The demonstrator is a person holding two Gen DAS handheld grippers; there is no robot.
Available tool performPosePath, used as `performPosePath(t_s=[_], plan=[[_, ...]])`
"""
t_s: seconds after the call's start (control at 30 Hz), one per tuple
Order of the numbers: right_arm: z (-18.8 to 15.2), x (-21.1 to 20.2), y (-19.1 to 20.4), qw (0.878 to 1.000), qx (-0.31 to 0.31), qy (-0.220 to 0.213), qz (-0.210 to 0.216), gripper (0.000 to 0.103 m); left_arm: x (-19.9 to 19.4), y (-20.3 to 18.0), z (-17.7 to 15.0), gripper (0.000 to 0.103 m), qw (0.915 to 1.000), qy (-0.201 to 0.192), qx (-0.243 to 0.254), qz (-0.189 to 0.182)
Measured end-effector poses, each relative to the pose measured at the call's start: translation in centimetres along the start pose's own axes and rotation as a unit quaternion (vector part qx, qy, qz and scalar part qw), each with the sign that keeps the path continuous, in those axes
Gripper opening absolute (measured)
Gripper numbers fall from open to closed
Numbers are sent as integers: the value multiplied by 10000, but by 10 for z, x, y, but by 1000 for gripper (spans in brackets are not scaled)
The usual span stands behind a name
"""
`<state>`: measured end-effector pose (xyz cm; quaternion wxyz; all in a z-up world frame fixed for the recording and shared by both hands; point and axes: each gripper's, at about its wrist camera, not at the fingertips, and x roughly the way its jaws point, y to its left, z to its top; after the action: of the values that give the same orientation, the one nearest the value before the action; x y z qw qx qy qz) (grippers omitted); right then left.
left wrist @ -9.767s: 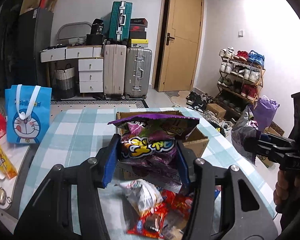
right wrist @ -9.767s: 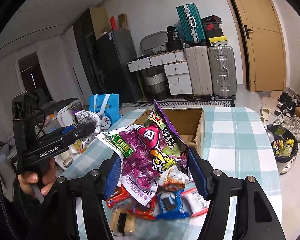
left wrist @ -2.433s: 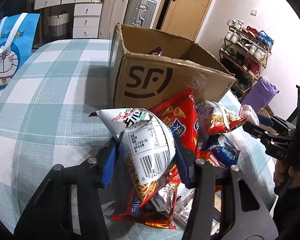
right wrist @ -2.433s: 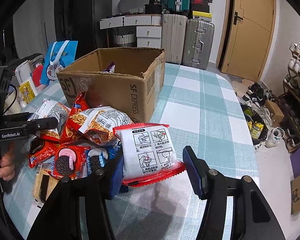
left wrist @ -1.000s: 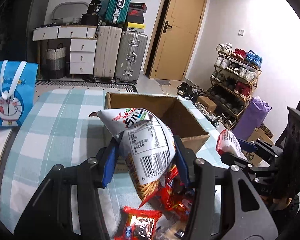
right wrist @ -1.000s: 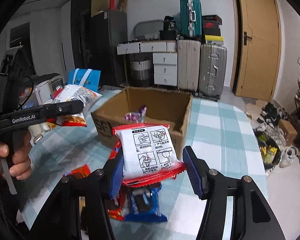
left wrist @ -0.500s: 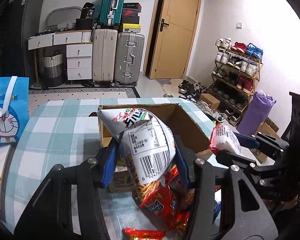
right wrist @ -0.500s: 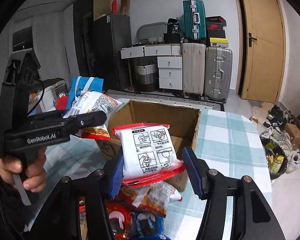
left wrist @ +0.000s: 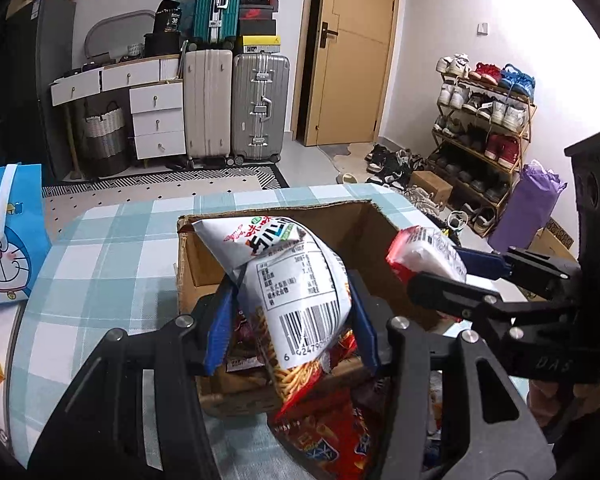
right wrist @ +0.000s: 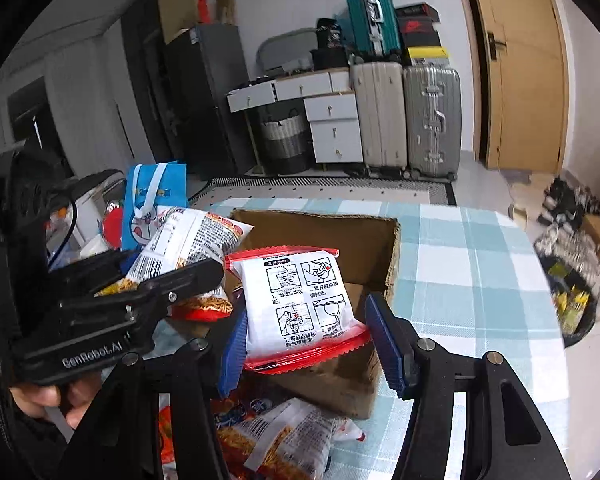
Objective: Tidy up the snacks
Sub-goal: 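Open both tools to drop the packs into the box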
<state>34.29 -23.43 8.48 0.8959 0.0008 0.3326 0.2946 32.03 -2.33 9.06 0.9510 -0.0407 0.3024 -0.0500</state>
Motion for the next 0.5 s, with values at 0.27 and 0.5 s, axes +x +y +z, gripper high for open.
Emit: performPosePath(t_s=[0.27,0.5], plan=[[3,18,-8,9999,105,62,-59,57,37,1,0,50,9998,149,27,90],[5,12,-3,9999,-84,-90,-93,63,39,2,0,77,9998,133,-15,171]])
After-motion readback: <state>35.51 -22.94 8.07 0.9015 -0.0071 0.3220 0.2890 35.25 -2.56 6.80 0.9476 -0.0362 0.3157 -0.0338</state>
